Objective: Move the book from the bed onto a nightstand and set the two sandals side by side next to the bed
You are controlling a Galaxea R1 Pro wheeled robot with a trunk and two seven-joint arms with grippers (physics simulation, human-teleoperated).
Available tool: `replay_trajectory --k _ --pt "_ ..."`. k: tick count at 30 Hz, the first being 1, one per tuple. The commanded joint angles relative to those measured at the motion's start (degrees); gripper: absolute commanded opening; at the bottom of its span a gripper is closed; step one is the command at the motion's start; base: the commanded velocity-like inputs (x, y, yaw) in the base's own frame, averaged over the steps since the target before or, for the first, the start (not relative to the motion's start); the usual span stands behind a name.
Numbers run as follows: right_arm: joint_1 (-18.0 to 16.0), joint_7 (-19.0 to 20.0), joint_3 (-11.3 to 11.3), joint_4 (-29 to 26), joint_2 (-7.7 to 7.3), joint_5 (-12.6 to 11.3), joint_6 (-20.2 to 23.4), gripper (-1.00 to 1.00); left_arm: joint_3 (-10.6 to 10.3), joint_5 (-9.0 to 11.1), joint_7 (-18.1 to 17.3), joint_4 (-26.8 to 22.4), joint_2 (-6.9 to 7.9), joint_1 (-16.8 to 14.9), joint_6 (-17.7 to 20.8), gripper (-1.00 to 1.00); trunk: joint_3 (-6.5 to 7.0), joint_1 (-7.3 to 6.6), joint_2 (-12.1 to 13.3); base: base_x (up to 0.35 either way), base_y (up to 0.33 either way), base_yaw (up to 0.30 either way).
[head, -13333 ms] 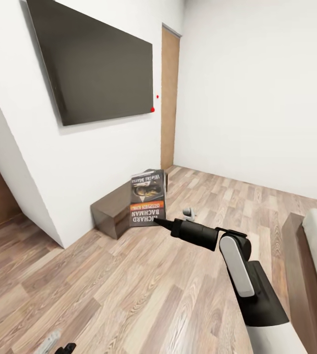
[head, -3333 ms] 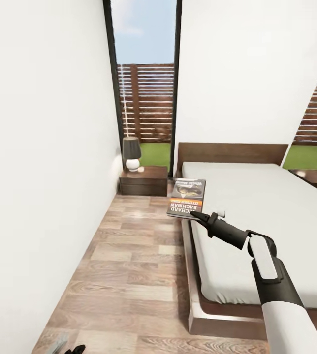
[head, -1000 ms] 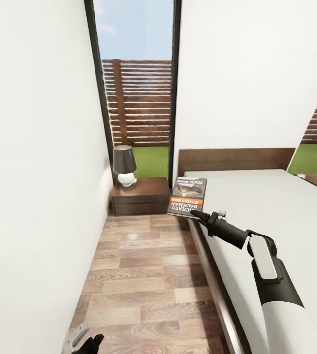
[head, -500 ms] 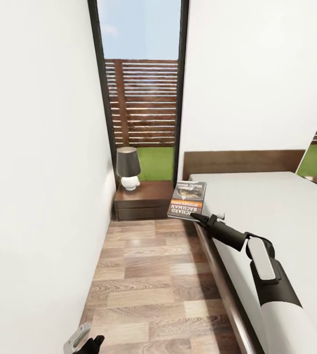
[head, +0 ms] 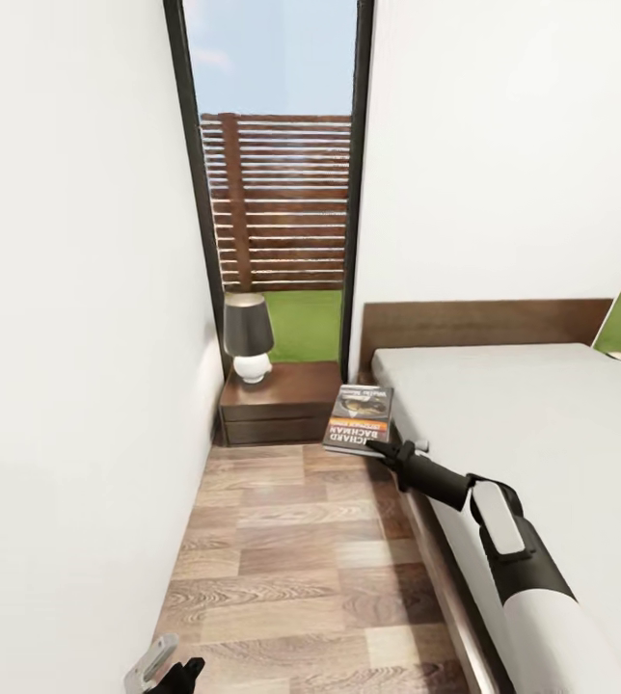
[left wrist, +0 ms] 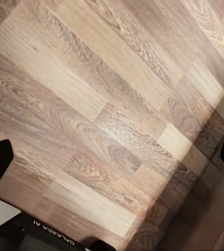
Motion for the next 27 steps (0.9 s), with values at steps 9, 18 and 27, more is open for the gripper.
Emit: replay_trajectory --k 9,18,27 --pt "-0.7 2.6 0.0 3.4 0.02 -0.3 0.4 -1.0 -0.2 0.4 0.4 -0.1 0.06 0.0 0.0 1.0 -0.06 0.04 0.0 0.329 0.0 0.0" --pt "-1.8 9.8 0.4 5.1 -0.5 0.4 0.8 -1.0 -0.2 0.4 0.4 -0.1 0.06 0.0 0.0 1.0 -0.06 0.04 0.0 0.329 0.0 0.0" --pt "-7.7 10.0 0.6 14.2 -0.65 9.8 -1.5 -1.0 -0.2 0.4 0.4 -0.1 0.06 0.0 0.0 1.0 -0.06 0.04 0.0 0.329 0.0 0.0"
